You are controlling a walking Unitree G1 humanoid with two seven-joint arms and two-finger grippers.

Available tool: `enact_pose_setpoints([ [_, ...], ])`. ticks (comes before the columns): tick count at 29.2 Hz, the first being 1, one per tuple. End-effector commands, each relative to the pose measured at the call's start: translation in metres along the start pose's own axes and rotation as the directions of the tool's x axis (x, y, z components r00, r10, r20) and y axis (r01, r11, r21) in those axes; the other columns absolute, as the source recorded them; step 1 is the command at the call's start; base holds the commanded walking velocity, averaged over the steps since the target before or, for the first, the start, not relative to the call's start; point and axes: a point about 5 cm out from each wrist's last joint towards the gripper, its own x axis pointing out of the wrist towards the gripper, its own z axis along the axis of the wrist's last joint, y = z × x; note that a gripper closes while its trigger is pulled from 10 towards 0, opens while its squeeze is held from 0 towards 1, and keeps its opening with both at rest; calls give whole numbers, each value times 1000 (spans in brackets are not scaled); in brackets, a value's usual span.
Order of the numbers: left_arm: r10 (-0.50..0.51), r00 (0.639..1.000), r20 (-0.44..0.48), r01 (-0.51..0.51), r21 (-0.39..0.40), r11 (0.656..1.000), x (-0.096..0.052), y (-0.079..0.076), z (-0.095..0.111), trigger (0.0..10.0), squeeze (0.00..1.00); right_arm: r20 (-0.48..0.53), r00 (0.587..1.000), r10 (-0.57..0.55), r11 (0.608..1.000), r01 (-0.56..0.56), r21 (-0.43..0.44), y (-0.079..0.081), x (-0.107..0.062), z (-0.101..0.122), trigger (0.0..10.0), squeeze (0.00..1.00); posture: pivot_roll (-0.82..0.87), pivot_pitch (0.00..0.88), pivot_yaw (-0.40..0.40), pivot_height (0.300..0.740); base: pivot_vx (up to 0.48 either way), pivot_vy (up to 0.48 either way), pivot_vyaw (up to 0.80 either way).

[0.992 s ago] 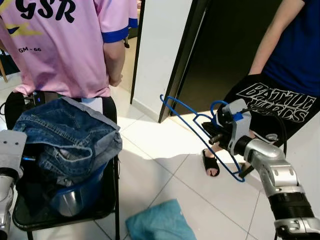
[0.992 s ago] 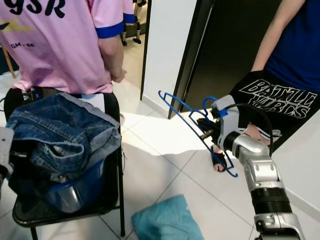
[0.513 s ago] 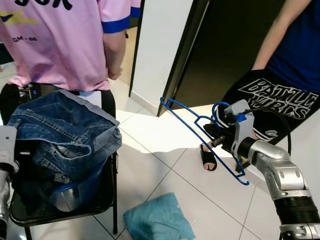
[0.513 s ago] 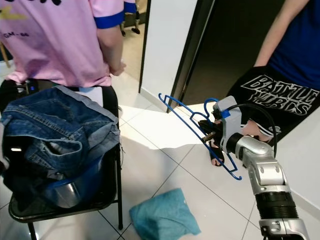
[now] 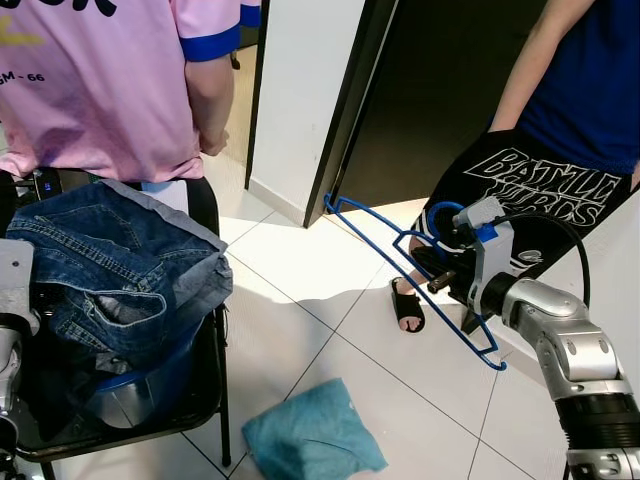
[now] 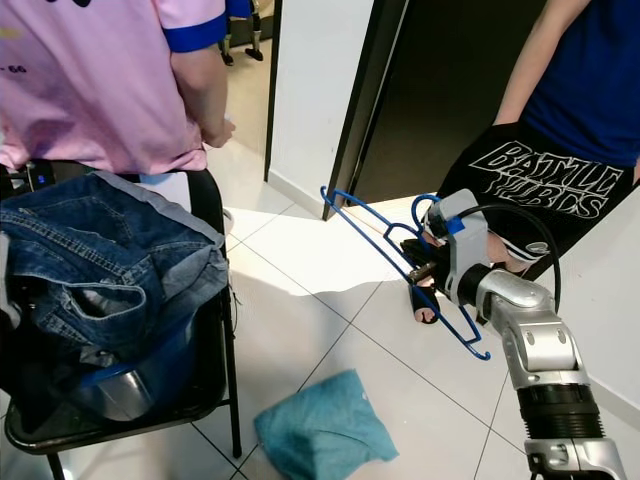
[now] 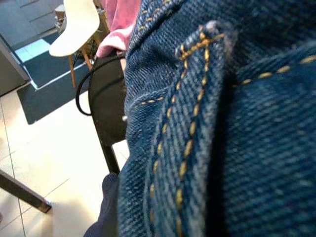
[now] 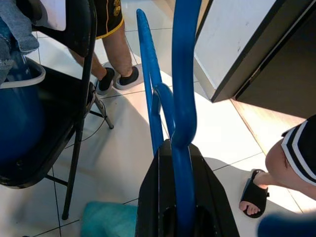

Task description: Hang hanger

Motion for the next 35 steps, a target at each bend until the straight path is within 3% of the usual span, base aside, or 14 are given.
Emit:
enact_pose_setpoints([
  [1, -32, 999, 17, 32, -6, 999, 1, -7, 2, 0, 0, 8, 1000, -23, 1000, 23, 5, -3, -1, 1, 10000, 0, -70, 101, -182, 740, 0, 0, 0],
  [9, -117, 974, 196, 140, -106, 984, 24, -10, 50, 0, 0, 47, 998, -34, 999, 32, 31, -2, 8, 5, 10000, 0, -35, 63, -162, 740, 0, 0, 0],
  [11, -257, 918, 300, 297, -93, 950, 35, -21, 87, 0, 0, 76, 996, -36, 998, 32, 57, -1, 13, 7, 10000, 0, -2, 25, -141, 740, 0, 0, 0],
  [14, -325, 879, 349, 373, -77, 925, 38, -26, 105, 0, 0, 93, 995, -39, 997, 32, 73, 0, 16, 8, 10000, 0, 3, 18, -137, 740, 0, 0, 0],
  [15, -399, 815, 420, 458, -46, 888, 40, -33, 134, 0, 0, 125, 991, -46, 994, 33, 106, 0, 19, 11, 10000, 0, 28, 0, -119, 740, 0, 0, 0],
  [17, -399, 815, 420, 458, -46, 888, 40, -33, 134, 0, 0, 125, 991, -46, 994, 33, 106, 0, 19, 11, 10000, 0, 28, 0, -119, 740, 0, 0, 0],
  [18, -444, 764, 468, 512, -20, 859, 39, -39, 155, 0, 0, 147, 988, -52, 991, 33, 130, 0, 21, 13, 10000, 0, 39, 0, -109, 740, 0, 0, 0],
  [19, -444, 764, 468, 512, -20, 859, 39, -39, 155, 0, 0, 147, 988, -52, 991, 33, 130, 0, 21, 13, 10000, 0, 39, 0, -109, 740, 0, 0, 0],
  [20, -500, 670, 549, 601, -6, 799, 35, -49, 190, 0, 0, 192, 979, -71, 983, 36, 179, 2, 26, 15, 10000, 0, 57, 0, -86, 740, 0, 0, 0],
  [26, -509, 571, 644, 693, -46, 720, 28, -65, 221, 0, 0, 228, 968, -110, 973, 58, 223, 0, 28, 15, 10000, 0, 72, 0, -59, 740, 0, 0, 0],
  [28, -483, 491, 725, 750, -71, 658, 18, -80, 248, 0, 0, 251, 956, -153, 960, 84, 266, -5, 27, 14, 10000, 0, 74, 0, -50, 740, 0, 0, 0],
  [31, -448, 448, 774, 792, -111, 600, 11, -89, 268, 0, 0, 270, 946, -181, 948, 95, 302, -7, 27, 12, 10000, 0, 83, 0, -47, 740, 0, 0, 0],
  [33, -445, 444, 777, 794, -111, 598, 10, -93, 273, 235, 0, 277, 942, -188, 946, 98, 309, -8, 28, 12, 10000, 0, 83, 0, -41, 740, 0, 0, 0],
  [35, -431, 438, 789, 804, -130, 581, 8, -107, 280, 1725, 0, 288, 936, -204, 942, 107, 319, -8, 29, 13, 10000, 0, 81, 0, -38, 740, 0, 0, 0],
])
